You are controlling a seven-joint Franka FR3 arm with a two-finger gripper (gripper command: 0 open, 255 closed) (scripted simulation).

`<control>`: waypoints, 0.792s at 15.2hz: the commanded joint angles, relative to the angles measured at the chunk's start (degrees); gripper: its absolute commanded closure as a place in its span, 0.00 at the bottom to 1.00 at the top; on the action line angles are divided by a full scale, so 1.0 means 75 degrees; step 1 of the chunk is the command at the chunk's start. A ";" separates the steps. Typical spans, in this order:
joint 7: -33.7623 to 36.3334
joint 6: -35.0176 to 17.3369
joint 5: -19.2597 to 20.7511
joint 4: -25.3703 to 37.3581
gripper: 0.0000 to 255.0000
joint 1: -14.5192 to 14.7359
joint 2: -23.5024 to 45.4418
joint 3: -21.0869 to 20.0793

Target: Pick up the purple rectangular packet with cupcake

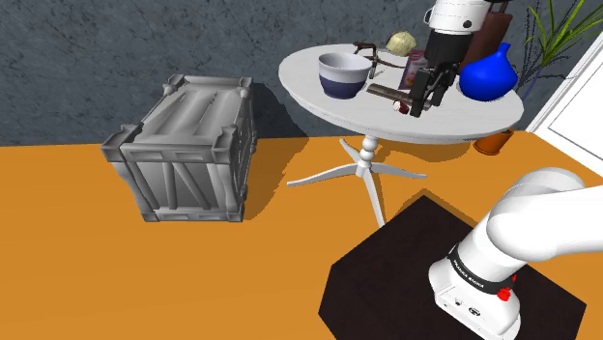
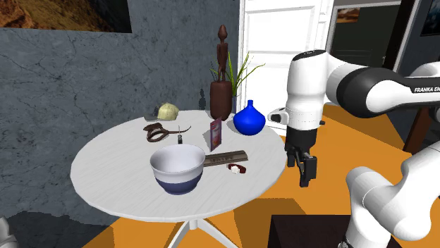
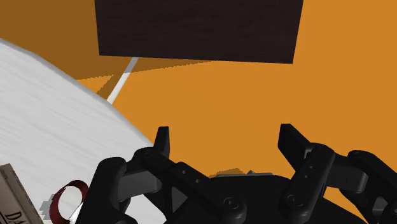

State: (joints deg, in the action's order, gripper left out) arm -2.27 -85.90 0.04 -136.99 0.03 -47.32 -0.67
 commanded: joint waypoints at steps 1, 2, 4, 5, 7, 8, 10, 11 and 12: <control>0.0000 0.0000 0.0000 0.0000 0.00 0.0000 0.0000 0.0000; -0.0357 -0.0009 0.0169 0.0043 0.00 -0.0002 0.0039 0.0208; -0.1064 -0.0045 0.0499 0.0166 0.00 0.0008 0.0162 0.0627; -0.1416 -0.0071 0.0656 0.0247 0.00 0.0018 0.0246 0.0835; -0.2118 -0.0137 0.0949 0.0445 0.00 0.0048 0.0455 0.1245; -0.2468 -0.0176 0.1083 0.0563 0.00 0.0069 0.0579 0.1447; -0.3170 -0.0265 0.1320 0.0833 0.00 0.0118 0.0868 0.1843; -0.3520 -0.0313 0.1422 0.0987 0.00 0.0150 0.1030 0.2039; -0.3868 -0.0362 0.1515 0.1152 0.00 0.0192 0.1203 0.2236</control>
State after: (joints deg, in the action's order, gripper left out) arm -28.40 -87.96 10.67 -129.80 1.07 -40.08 14.57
